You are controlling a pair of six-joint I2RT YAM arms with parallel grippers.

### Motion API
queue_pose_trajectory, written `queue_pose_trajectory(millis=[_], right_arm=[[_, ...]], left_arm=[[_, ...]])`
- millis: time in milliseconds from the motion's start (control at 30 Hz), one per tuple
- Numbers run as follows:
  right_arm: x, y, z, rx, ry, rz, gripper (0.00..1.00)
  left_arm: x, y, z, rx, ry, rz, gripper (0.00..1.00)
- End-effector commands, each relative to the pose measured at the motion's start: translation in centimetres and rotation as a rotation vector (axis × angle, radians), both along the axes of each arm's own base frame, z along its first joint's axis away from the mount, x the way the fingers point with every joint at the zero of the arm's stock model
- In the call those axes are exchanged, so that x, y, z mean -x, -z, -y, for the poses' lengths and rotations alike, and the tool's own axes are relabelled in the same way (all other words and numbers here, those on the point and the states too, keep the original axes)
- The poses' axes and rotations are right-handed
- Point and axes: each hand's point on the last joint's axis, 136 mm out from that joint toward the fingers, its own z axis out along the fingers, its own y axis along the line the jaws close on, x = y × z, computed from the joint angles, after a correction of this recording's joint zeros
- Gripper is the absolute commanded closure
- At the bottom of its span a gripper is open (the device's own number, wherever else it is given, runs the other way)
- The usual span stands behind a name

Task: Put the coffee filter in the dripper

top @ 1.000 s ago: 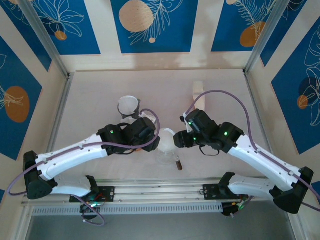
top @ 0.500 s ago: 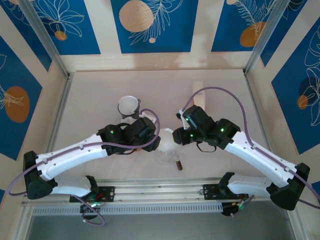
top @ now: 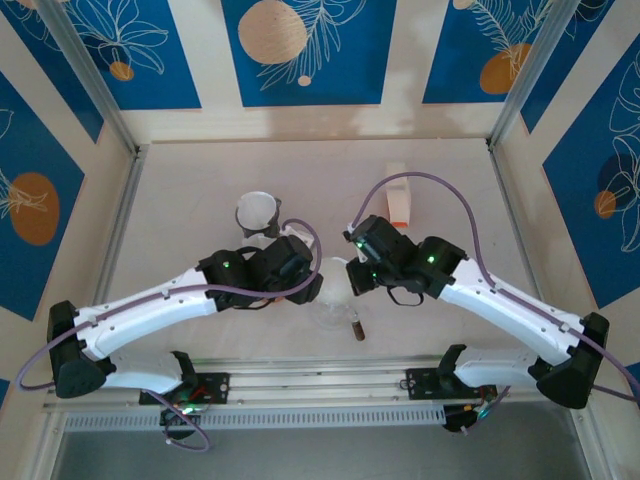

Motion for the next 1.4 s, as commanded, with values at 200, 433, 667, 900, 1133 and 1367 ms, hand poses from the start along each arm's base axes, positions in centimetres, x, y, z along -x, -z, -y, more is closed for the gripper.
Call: queue_pose_trajectory(millis=[200, 433, 667, 900, 1133, 1367], right_arm=[[-0.3, -0.7, 0.1, 0.059, -0.003, 0.049, 0.98], [-0.1, -0.7, -0.1, 0.051, -0.005, 0.043, 0.98], [0.0, -0.4, -0.1, 0.055, -0.003, 0.034, 0.98], [0.0, -0.2, -0.2, 0.054, -0.005, 0.028, 0.98], [0.1, -0.1, -0.2, 0.053, -0.005, 0.022, 0.98], [0.1, -0.1, -0.2, 0.054, -0.002, 0.021, 0.98]], left_arm=[[0.1, -1.5, -0.1, 0.061, -0.016, 0.022, 0.32], [0.0, -0.6, -0.6, 0.001, -0.025, 0.015, 0.28], [0.1, -0.5, -1.5, -0.026, -0.037, 0.016, 0.32], [0.3, -1.1, -1.2, 0.004, -0.031, 0.013, 0.3], [0.1, -2.5, -1.1, 0.059, -0.036, 0.043, 0.25], [0.3, -3.1, 0.4, 0.12, 0.001, 0.031, 0.41]])
